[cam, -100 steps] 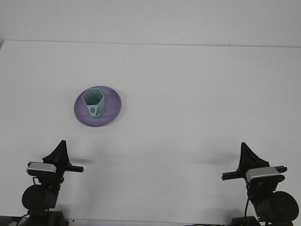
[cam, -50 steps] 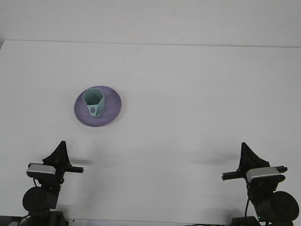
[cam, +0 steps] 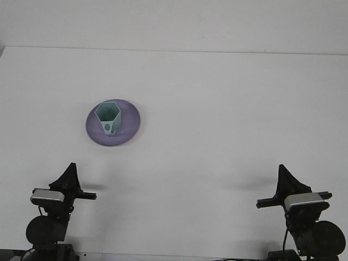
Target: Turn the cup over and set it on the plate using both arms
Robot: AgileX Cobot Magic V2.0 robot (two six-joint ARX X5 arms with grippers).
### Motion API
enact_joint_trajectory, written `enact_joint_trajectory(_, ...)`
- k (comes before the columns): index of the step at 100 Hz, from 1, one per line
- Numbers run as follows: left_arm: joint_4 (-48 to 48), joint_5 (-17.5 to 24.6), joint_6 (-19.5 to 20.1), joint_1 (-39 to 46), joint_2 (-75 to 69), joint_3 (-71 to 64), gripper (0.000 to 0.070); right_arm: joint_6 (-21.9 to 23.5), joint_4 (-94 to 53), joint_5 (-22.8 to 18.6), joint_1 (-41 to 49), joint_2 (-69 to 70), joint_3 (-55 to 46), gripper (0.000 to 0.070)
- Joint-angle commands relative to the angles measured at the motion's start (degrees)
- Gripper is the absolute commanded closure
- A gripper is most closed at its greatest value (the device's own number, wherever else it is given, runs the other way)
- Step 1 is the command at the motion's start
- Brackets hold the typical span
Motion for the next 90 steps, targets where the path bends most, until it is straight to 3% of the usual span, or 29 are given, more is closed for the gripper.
enact_joint_trajectory(1,0.85,-0.17,-0.28,0.11,-0.09,-1.18,0.0685,-0.52,0.72,0.39,-0.17,-0.02,0.02,0.0699)
enact_joint_trajectory(16,0.85,-0.17,-0.28,0.11,-0.09,-1.18,0.0685,-2.86,2.12,0.39,-2.4,-0.81,-2.25,0.0699)
enact_joint_trajectory(45,0.85,-0.17,-0.28,0.11,-0.09,-1.18,0.0685,-10.62,17.38,-2.8,-3.23,-7.5,-19.93,0.0699)
enact_joint_trajectory(61,0.85,-0.17,-0.28,0.11,-0.09,-1.18,0.0685,-10.95,20.57,-2.86,-3.23,-9.77,-25.86,0.0699)
enact_joint_trajectory(90,0.72,-0.17,-0.28,0.11,-0.09,-1.16,0.0685,-10.14,20.5,-3.04,-3.15,-9.77,-25.77,0.0699)
